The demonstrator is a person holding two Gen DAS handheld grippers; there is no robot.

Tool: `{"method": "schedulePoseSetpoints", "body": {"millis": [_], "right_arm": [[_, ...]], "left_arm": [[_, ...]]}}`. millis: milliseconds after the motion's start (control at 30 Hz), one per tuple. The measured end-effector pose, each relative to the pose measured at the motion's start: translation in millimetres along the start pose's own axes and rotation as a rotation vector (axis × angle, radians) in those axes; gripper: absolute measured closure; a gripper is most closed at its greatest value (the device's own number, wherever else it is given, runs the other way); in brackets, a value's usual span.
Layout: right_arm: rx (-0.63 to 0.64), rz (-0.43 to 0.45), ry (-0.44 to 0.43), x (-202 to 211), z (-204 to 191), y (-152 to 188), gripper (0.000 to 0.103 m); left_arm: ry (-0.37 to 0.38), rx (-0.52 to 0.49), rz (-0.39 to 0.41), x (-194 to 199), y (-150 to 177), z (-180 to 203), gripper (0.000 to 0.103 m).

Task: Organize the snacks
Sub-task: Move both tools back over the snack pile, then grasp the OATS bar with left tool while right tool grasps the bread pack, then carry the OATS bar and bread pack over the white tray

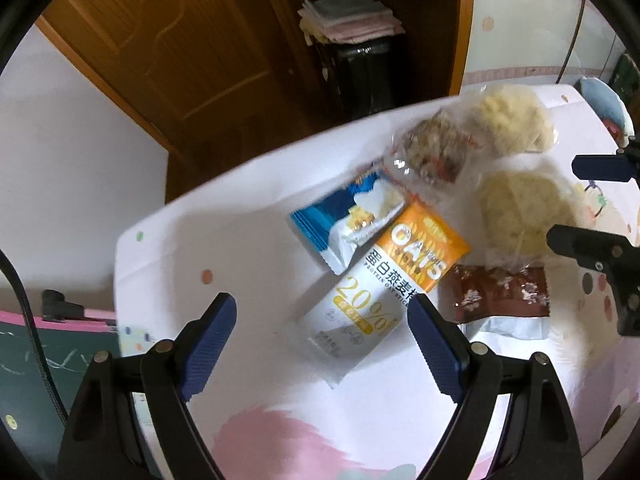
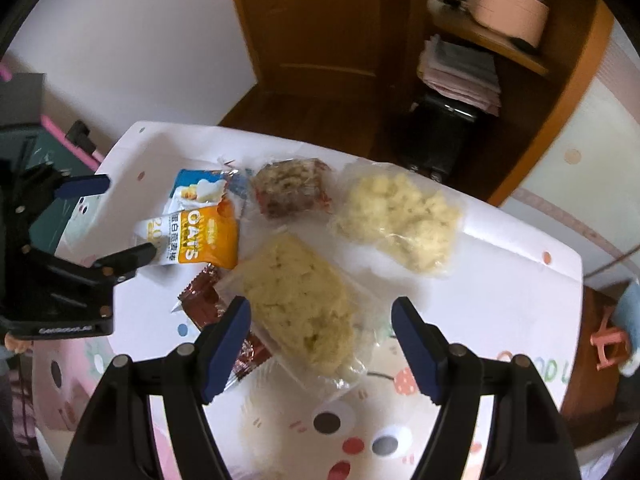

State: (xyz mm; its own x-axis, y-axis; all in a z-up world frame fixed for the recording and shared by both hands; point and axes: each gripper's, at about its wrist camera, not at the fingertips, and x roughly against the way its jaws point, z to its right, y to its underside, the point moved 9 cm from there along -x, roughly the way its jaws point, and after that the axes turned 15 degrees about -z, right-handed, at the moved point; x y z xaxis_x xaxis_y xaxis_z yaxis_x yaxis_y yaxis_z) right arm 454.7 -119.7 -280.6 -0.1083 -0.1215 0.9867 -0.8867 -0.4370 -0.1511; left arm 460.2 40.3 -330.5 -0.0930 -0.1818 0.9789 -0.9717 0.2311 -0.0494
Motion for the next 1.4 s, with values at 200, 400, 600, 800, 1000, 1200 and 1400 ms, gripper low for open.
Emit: {"method": "schedulePoseSetpoints", "body": {"millis": [200, 400, 600, 800, 1000, 1200, 1400], "right_arm": [[0.051, -0.004, -0.001, -14.3, -8.1, -1.4, 0.028], [0.078, -0.018, 0.033, -24.5, -12.8, 1.3, 0.024], [0.067, -0.025, 0.030, -21.7, -14.3, 11.3, 0.048], [0.128, -0.053, 0.029, -17.7, -23.5, 37.4, 0.051], [0.163, -0.080, 0.029, -11.6, -32.1, 72.2, 0.052], [0.126, -0.048, 0.048, 7.8, -27.1, 91.8, 0.053], [0.073, 0.048, 0.053, 55.1, -27.4, 103.3, 0.053]], "left_arm": [[0.097, 0.034, -0.017, -16.2, -0.8, 0.8, 0.015], [0.107, 0.002, -0.053, -30.2, 7.9, 6.7, 0.015], [0.195, 0.003, -0.042, -25.0, 16.2, 13.0, 0.045], [0.159, -0.058, -0.040, -14.7, 35.9, 32.0, 0.066], [0.175, -0.078, -0.067, -5.6, 67.0, 45.8, 0.068], [0.192, -0.059, -0.027, 20.0, 89.2, 44.8, 0.068], [0.187, -0.067, 0.071, 82.6, 113.1, 43.9, 0.068]]}}
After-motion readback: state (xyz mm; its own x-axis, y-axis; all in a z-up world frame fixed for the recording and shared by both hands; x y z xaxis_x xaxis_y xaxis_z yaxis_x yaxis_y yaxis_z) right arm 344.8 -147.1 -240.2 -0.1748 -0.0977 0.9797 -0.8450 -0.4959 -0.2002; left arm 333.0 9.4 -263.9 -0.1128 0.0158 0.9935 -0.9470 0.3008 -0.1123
